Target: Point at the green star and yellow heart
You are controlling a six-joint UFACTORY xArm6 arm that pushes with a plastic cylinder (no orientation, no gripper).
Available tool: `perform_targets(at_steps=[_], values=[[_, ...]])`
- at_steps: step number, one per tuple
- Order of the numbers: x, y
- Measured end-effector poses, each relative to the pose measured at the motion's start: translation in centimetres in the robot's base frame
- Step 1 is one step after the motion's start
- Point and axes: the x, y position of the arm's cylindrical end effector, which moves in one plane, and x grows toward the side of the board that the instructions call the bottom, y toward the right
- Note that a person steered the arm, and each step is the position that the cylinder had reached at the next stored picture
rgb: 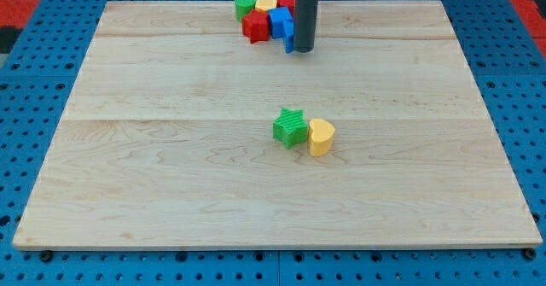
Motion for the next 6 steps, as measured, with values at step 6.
perform_targets(at_steps=[6], values=[[14.9, -8.3]])
